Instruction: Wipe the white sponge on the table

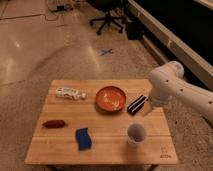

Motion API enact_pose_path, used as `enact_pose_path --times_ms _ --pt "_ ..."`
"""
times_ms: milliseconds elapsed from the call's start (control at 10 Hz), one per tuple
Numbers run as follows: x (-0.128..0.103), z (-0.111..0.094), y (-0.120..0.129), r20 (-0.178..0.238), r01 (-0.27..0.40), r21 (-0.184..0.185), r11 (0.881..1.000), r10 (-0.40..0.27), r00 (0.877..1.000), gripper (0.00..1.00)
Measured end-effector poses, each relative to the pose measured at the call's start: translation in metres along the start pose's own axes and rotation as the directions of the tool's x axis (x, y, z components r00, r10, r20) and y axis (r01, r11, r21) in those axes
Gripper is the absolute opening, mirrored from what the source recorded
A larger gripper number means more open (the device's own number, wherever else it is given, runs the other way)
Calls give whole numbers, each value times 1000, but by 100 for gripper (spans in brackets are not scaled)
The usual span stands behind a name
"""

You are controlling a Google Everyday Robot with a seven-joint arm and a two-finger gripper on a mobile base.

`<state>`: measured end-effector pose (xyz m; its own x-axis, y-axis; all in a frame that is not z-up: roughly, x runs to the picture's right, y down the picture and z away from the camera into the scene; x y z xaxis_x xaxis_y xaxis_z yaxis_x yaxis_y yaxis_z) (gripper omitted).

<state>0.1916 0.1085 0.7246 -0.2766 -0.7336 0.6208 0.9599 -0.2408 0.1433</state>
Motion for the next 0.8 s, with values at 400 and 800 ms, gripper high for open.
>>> enact_pose_path --times_ms 400,800 --pt "17 -11 -107 -1 91 96 991 -92 996 80" --pt "7 -14 -202 -24 175 197 965 -174 984 80"
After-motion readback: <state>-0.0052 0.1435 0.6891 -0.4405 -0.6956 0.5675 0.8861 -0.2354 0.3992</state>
